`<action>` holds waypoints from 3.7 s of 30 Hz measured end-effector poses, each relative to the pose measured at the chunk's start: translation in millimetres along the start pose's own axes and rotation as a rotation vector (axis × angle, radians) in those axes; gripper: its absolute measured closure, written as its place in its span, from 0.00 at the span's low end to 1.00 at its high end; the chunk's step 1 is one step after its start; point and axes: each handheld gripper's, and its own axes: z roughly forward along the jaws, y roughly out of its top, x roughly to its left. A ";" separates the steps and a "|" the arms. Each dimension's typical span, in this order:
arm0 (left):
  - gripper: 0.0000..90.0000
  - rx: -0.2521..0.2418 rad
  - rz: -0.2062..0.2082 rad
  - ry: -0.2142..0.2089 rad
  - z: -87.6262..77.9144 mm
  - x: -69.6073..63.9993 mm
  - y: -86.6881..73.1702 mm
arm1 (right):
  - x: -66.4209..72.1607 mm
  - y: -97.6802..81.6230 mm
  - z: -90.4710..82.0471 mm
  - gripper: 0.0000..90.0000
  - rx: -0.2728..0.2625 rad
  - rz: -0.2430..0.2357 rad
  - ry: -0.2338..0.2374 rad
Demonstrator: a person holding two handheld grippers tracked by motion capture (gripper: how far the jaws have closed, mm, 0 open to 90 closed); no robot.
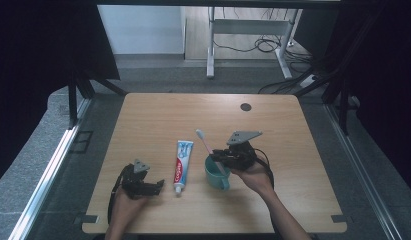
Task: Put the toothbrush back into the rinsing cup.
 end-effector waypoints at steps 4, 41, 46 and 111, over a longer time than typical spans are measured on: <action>0.04 0.000 0.000 0.000 0.0 0.0 0.0 | -0.2 -5.3 3.0 0.87 0.004 0.003 0.006; 0.04 0.003 0.004 0.000 -0.2 0.2 0.0 | -2.6 -27.9 22.8 0.86 0.085 0.041 0.023; 0.04 0.003 0.004 0.000 -0.2 0.2 0.0 | -3.3 -28.1 22.6 0.84 0.086 0.043 0.023; 0.04 0.000 0.000 0.000 0.0 0.0 0.0 | -5.0 -26.7 -39.4 0.14 0.093 -0.026 -0.141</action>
